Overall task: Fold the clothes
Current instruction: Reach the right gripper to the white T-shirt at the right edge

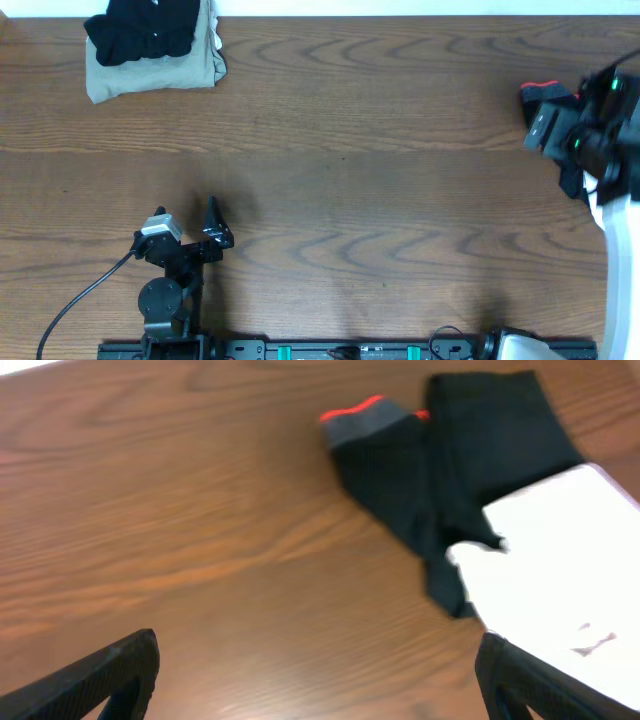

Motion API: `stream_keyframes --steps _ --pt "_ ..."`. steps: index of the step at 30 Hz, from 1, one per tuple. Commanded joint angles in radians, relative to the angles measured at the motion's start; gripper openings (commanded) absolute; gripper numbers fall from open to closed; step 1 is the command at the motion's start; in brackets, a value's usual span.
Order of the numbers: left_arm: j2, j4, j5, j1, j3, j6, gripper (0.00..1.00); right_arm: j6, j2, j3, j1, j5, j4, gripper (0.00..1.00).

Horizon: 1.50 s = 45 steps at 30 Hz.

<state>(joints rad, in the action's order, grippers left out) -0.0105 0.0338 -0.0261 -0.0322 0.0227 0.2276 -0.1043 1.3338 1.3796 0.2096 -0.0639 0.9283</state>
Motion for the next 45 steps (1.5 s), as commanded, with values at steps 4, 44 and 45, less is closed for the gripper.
stream_keyframes --steps 4,44,45 --pt "0.006 0.037 0.013 -0.005 -0.019 -0.017 0.98 0.077 0.154 0.085 0.056 -0.277 -0.036 0.99" --pt "0.006 0.037 0.013 -0.005 -0.019 -0.017 0.98 0.342 0.637 0.079 0.396 -0.340 -0.185 0.88" --pt "0.006 0.037 0.013 -0.005 -0.019 -0.017 0.98 0.349 0.648 0.079 0.397 -0.342 -0.185 0.88"
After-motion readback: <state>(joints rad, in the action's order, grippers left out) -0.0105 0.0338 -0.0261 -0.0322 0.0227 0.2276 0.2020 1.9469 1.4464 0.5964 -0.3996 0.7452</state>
